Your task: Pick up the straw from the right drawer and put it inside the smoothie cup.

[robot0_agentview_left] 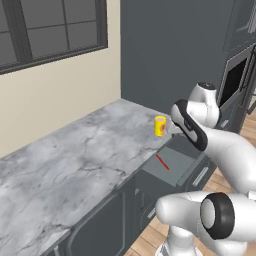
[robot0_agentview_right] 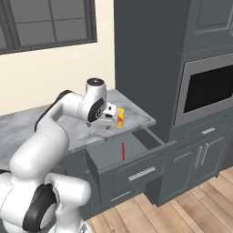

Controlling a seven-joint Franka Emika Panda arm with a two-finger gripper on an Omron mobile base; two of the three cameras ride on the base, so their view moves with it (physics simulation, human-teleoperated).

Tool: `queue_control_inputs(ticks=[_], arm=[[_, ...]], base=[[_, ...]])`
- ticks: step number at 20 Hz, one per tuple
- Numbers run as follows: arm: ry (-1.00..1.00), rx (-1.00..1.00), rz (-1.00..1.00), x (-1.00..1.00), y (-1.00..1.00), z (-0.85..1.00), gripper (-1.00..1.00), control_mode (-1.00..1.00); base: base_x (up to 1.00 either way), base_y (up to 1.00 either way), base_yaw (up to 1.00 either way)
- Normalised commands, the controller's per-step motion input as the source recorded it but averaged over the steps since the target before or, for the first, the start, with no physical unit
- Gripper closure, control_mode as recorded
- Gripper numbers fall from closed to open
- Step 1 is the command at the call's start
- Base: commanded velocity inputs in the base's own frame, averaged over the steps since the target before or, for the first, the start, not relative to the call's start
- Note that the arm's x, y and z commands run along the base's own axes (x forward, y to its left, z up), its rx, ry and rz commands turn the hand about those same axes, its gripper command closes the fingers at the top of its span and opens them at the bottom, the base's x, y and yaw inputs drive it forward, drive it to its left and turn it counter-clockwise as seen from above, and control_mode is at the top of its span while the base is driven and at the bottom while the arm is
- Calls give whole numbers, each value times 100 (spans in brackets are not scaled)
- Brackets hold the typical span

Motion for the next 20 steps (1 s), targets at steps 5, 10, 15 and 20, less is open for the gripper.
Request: queue_control_inputs(ticks=[5,10,15,20], arm=[[5,0,2,23,-8,-14,-100,-100],[7,0,5,20,-22,-23,-100,-100],[5,0,7,4,-33,-29,-100,-100],[1,0,9,0,-44,-40,-100,-100]], base=[[0,0,0],[0,0,0],[0,0,0],[0,0,0]])
